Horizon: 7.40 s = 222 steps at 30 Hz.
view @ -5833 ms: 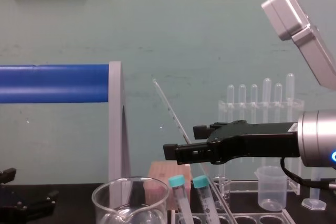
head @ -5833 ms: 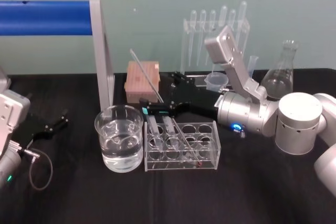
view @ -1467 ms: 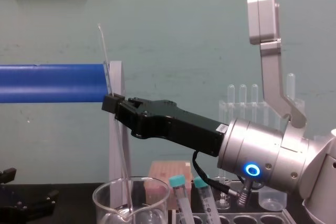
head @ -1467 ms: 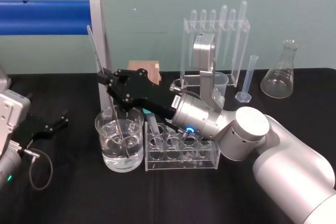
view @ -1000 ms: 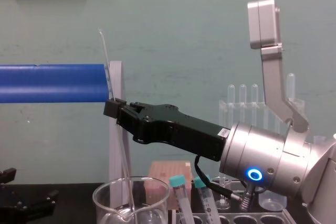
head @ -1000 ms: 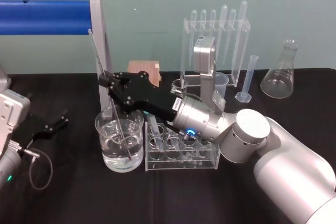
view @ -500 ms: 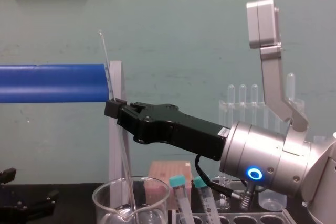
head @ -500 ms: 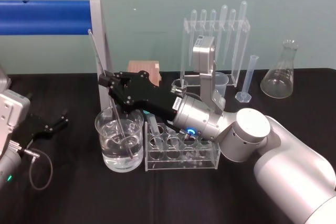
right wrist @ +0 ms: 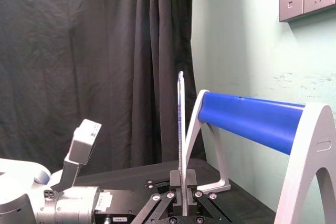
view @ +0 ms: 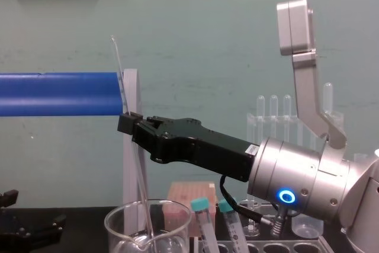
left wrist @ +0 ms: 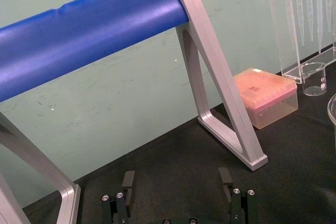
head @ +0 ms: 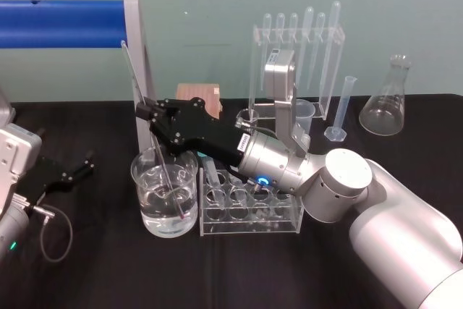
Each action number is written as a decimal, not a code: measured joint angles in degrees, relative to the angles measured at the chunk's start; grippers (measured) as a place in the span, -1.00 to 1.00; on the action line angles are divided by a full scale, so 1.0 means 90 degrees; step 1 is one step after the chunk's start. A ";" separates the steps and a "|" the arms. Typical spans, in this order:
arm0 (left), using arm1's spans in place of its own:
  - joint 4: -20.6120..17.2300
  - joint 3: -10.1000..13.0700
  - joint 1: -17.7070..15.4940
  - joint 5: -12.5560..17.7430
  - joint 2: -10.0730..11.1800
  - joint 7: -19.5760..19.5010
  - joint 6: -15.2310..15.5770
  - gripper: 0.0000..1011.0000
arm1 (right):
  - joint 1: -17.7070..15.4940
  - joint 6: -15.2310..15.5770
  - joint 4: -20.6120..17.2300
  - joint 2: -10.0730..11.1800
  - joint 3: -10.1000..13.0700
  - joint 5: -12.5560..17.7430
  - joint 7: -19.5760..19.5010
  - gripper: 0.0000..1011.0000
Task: Hold the thermometer with one hand and immerse one end into the beaker, then reinsert it into the test tube rack.
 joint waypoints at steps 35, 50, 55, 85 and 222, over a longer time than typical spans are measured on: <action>0.0000 0.0000 0.0000 0.0000 0.0000 0.0000 0.0000 0.99 | -0.0021 0.0002 0.0008 -0.0002 0.0000 -0.0008 0.0027 -0.89; 0.0000 0.0000 0.0000 0.0000 0.0000 0.0000 0.0000 0.99 | -0.0010 -0.0001 0.0020 -0.0002 0.0000 -0.0030 0.0024 -0.89; 0.0000 0.0000 0.0000 0.0000 0.0000 0.0000 0.0000 0.99 | -0.0012 -0.0001 0.0019 0.0006 0.0000 -0.0038 0.0023 -0.89; 0.0000 0.0000 0.0000 0.0000 0.0000 0.0000 0.0000 0.99 | 0.0018 -0.0014 0.0061 -0.0031 -0.0002 -0.0067 0.0005 -0.89; 0.0000 0.0000 0.0000 0.0000 0.0000 0.0000 0.0000 0.99 | -0.1548 0.0284 -0.1867 0.1468 0.0949 -0.0289 -0.0940 -0.89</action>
